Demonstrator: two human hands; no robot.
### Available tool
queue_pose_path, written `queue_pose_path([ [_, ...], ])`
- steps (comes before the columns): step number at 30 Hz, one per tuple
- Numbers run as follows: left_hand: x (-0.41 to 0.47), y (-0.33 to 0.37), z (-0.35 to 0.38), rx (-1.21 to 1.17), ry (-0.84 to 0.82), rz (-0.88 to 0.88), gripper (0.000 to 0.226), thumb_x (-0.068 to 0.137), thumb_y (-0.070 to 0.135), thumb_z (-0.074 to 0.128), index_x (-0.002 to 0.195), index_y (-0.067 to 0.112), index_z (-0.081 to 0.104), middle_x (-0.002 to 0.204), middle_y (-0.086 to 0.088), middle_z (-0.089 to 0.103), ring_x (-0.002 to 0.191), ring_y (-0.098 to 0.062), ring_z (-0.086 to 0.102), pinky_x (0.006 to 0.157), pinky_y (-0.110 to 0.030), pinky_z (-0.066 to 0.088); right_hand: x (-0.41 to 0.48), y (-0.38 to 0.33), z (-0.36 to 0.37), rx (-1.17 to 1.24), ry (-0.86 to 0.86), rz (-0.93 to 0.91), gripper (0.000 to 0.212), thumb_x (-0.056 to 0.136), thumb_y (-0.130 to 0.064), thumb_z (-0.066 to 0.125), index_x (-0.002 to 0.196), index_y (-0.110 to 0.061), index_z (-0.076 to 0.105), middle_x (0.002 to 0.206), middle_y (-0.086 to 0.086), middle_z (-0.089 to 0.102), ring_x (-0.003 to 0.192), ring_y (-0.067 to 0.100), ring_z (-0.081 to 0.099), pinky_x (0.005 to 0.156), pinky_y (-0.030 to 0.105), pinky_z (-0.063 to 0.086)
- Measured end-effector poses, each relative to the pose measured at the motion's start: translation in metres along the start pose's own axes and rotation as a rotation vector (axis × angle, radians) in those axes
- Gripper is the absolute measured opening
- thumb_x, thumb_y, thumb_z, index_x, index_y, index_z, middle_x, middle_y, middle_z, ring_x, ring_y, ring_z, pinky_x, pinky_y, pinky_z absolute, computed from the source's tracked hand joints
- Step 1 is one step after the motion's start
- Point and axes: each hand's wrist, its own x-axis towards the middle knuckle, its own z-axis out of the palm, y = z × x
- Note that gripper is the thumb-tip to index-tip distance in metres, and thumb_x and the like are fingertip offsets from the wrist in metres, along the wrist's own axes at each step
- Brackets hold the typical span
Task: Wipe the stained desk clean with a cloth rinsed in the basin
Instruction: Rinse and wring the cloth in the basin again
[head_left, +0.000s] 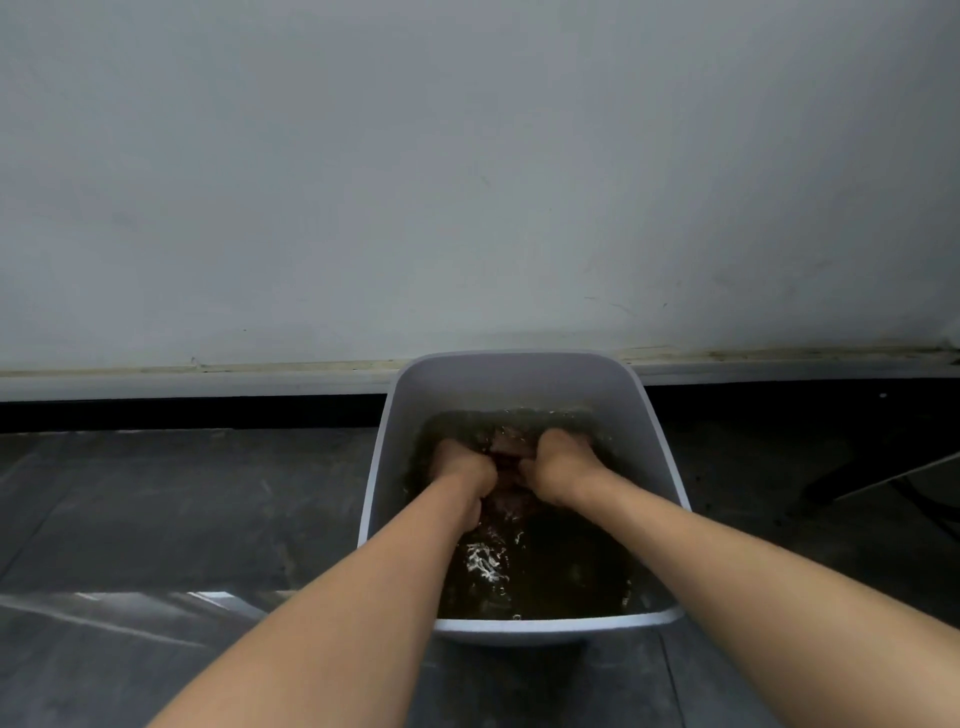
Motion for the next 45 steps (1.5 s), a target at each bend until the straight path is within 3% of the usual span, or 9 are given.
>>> queue_pose_path([
  [4,0.005,-0.009,0.000,0.237,-0.004,0.028,0.029,0.093,0.002,0.056,0.119,0.013,0.052,0.125,-0.013,0.058,0.113,-0.032,0.059,0.095,-0.036,0.052,0.005,0.004,0.008,-0.181,-0.088,0.023,0.038,0.098,-0.004,0.050,0.136,0.000,0.051,0.140,0.025,0.047,0.123,0.034,0.055,0.100,0.035,0.046],
  [7,0.005,-0.008,-0.001,0.238,-0.198,-0.062,0.022,0.099,0.007,0.052,0.109,0.021,0.040,0.116,-0.013,0.055,0.086,-0.023,0.061,0.056,-0.026,0.057,0.012,0.007,0.012,-0.065,-0.139,0.064,0.063,0.095,-0.002,0.053,0.150,-0.005,0.023,0.141,0.022,0.046,0.126,0.035,0.053,0.100,0.038,0.047],
  [11,0.000,0.000,-0.003,-0.142,-0.402,-0.323,0.019,0.102,0.025,0.052,0.098,0.007,0.057,0.069,-0.005,0.055,0.050,-0.009,0.045,0.029,-0.014,0.028,0.015,0.000,0.015,0.218,-0.104,0.109,0.023,0.102,-0.015,0.049,0.123,-0.006,0.055,0.120,0.015,0.064,0.105,0.027,0.064,0.086,0.033,0.053],
  [17,-0.005,0.003,-0.006,-0.341,-0.259,-0.242,0.029,0.104,0.016,0.042,0.081,0.006,0.055,0.068,-0.011,0.054,0.057,-0.021,0.052,0.041,-0.024,0.046,-0.007,-0.028,0.023,0.579,-0.013,0.134,0.032,0.103,-0.028,0.042,0.109,-0.005,0.063,0.097,0.012,0.066,0.075,0.024,0.064,0.057,0.031,0.053],
  [20,-0.019,0.009,-0.011,-0.459,-0.341,-0.223,0.035,0.108,0.016,0.031,0.084,0.005,0.054,0.073,-0.013,0.056,0.073,-0.024,0.056,0.050,-0.032,0.046,-0.015,-0.033,0.025,0.433,0.089,0.034,0.034,0.103,-0.032,0.041,0.103,-0.009,0.066,0.102,0.013,0.069,0.091,0.028,0.068,0.080,0.040,0.057],
  [28,-0.026,0.017,-0.007,-0.283,-0.483,-0.201,0.036,0.107,0.021,0.038,0.076,0.011,0.053,0.046,0.000,0.049,0.026,-0.004,0.034,0.026,-0.012,0.015,0.012,0.006,-0.001,0.315,0.230,0.120,0.031,0.106,-0.026,0.039,0.124,-0.005,0.053,0.129,0.024,0.059,0.118,0.040,0.058,0.092,0.037,0.045],
  [36,-0.010,-0.004,0.001,0.115,-0.114,0.050,0.023,0.094,0.010,0.058,0.115,0.001,0.058,0.100,-0.018,0.068,0.067,-0.028,0.065,0.038,-0.021,0.040,0.014,0.009,0.015,-0.149,-0.104,-0.025,0.051,0.101,-0.022,0.052,0.147,-0.015,0.031,0.149,0.026,0.023,0.126,0.044,0.051,0.108,0.044,0.042],
  [40,-0.009,-0.009,0.004,0.428,-0.138,0.098,0.030,0.093,0.008,0.062,0.121,0.001,0.055,0.111,-0.014,0.065,0.105,-0.031,0.064,0.087,-0.036,0.056,0.011,0.003,0.020,-0.230,-0.173,0.008,0.065,0.095,-0.006,0.058,0.151,-0.008,0.025,0.155,0.027,0.021,0.134,0.041,0.045,0.108,0.042,0.043],
  [45,-0.010,-0.003,0.001,-0.007,-0.359,-0.187,0.032,0.104,0.030,0.046,0.107,0.001,0.060,0.092,-0.020,0.064,0.061,-0.026,0.061,0.039,-0.023,0.045,0.006,-0.011,0.024,0.270,-0.076,0.018,0.040,0.107,-0.031,0.036,0.120,-0.005,0.064,0.114,0.018,0.067,0.089,0.029,0.067,0.068,0.030,0.051],
])
